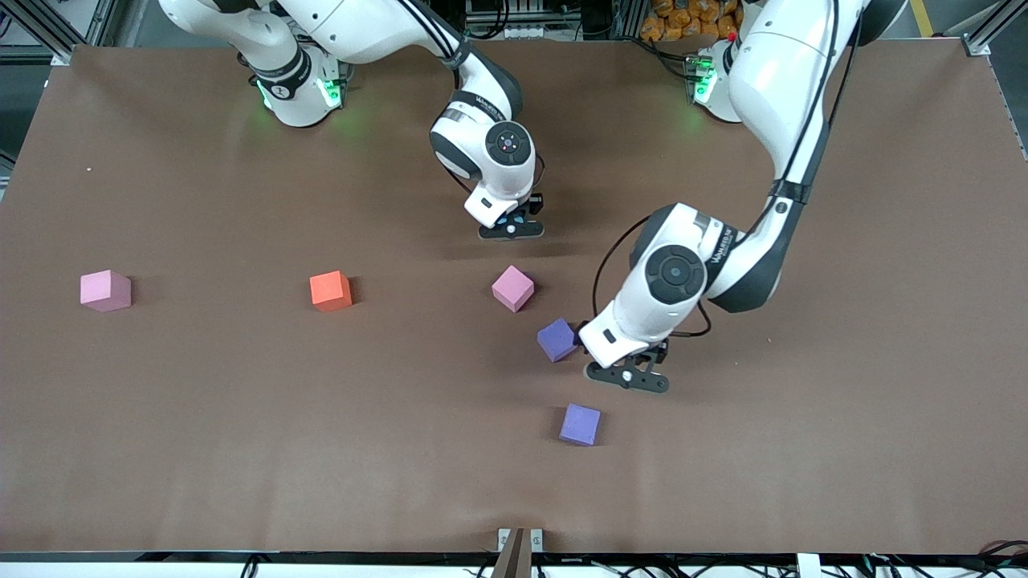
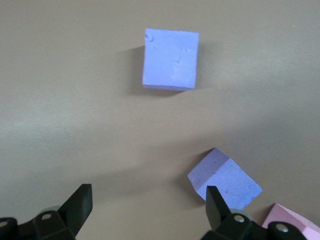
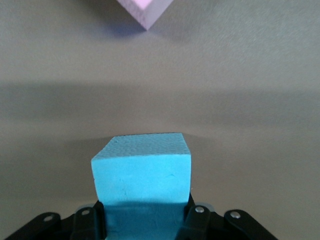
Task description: Arrange blocks into number 1
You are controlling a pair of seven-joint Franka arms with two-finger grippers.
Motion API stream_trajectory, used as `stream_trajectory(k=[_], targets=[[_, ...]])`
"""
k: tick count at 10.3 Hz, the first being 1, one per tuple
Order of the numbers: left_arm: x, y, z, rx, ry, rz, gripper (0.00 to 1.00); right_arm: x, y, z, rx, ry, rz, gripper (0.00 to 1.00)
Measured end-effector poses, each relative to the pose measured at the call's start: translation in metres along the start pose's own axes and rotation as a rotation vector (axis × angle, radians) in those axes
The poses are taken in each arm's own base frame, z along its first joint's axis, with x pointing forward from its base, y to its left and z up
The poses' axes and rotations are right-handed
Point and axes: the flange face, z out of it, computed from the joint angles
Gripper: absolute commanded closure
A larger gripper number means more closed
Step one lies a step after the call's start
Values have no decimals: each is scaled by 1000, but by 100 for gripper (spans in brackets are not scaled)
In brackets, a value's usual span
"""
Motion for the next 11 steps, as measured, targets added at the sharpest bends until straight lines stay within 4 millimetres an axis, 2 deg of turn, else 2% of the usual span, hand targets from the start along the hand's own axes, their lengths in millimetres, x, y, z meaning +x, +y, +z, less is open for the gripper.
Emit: stream_trajectory(k=[4, 7, 11], targets=[[-1, 4, 1, -1, -1, 6, 0, -4, -3, 0, 0, 3, 6, 100], [-10, 28, 6, -2, -9, 39, 0, -9, -7, 2, -4, 1, -1, 100], [-9, 26, 6, -1, -9, 37, 0, -11, -7, 2, -16, -7, -3, 100]])
